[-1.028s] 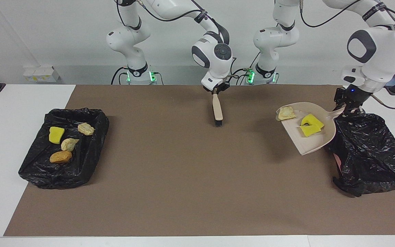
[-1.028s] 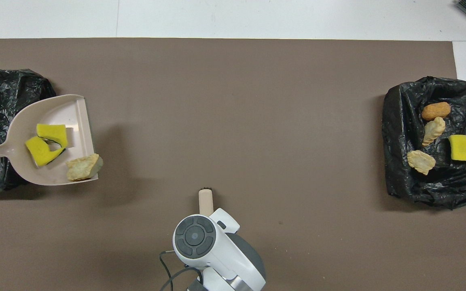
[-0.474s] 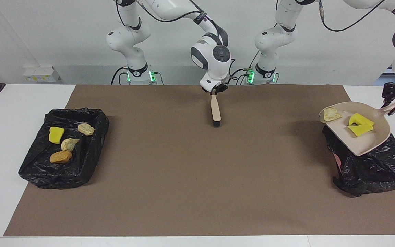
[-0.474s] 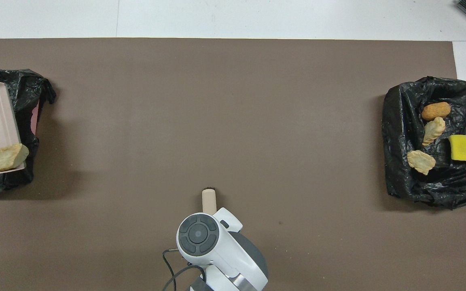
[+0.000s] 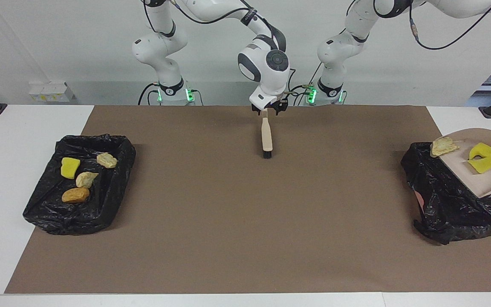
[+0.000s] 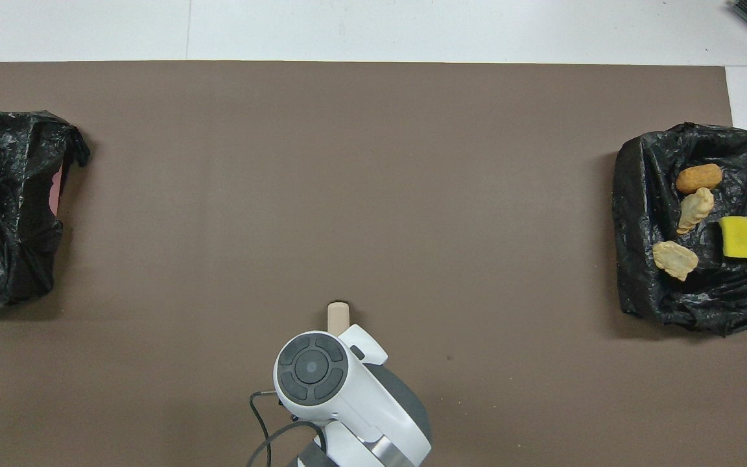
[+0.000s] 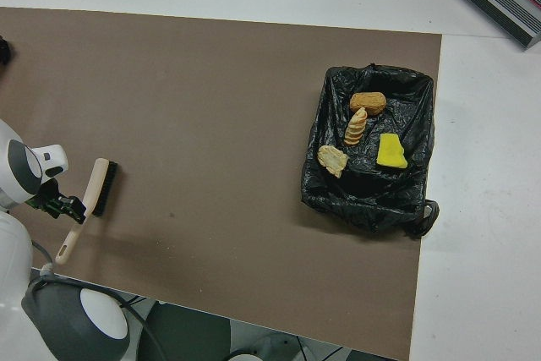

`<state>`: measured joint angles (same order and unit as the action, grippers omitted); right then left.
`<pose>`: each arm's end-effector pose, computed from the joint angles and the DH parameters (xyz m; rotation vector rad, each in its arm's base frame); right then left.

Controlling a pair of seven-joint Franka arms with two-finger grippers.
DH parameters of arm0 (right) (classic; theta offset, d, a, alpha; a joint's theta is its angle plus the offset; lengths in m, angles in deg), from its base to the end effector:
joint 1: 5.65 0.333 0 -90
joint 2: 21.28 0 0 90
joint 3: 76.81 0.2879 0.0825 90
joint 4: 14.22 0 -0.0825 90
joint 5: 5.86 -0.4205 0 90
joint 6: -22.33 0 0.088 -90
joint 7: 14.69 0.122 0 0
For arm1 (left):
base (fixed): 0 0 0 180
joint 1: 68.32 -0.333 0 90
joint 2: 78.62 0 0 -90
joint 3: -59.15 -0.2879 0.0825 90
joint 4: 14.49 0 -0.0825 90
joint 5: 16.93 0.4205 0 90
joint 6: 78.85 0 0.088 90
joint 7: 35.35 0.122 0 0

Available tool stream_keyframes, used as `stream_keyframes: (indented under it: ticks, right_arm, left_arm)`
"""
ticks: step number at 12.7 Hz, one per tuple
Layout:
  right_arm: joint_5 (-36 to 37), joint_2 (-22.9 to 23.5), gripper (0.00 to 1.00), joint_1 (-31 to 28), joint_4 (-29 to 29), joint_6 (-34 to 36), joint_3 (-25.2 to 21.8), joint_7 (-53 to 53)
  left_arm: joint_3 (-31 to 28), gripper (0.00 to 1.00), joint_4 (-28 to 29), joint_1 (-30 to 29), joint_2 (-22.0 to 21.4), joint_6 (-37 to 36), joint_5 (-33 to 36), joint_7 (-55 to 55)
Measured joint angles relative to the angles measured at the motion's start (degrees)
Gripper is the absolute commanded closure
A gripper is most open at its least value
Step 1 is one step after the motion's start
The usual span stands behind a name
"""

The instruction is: Sweep and dump trash in bin

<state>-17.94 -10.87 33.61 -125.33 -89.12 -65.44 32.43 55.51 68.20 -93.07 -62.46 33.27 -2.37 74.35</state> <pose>0.3693 0.4746 0.3205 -3.0924 0.0515 0.4408 0.6099 0.3470 0.5081 -2.0729 1.9164 0.2322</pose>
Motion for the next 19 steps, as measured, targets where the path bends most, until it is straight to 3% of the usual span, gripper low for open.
stream_keyframes:
  ticks: [7,11,15,19]
  right_arm:
    - [3.1,-5.8,0.0,-13.1,13.3,19.3,-1.0,-12.8]
    - [5.7,-6.6,0.0,-20.9,18.2,20.9,-1.3,-26.6]
    - [11.1,-9.0,0.0,-30.7,18.9,22.0,-1.5,-44.1]
    - [16.7,-10.0,0.0,-37.4,19.2,22.9,-1.5,-50.2]
  left_arm:
    - [1.1,1.0,0.0,3.4,2.1,3.2,18.2,-1.7]
    - [1.2,1.0,0.2,6.4,2.1,2.6,28.2,-6.9]
    - [1.2,1.0,0.2,9.4,2.0,-0.3,35.9,-11.5]
    - [1.2,1.0,0.1,13.5,1.5,-3.2,45.6,-13.9]
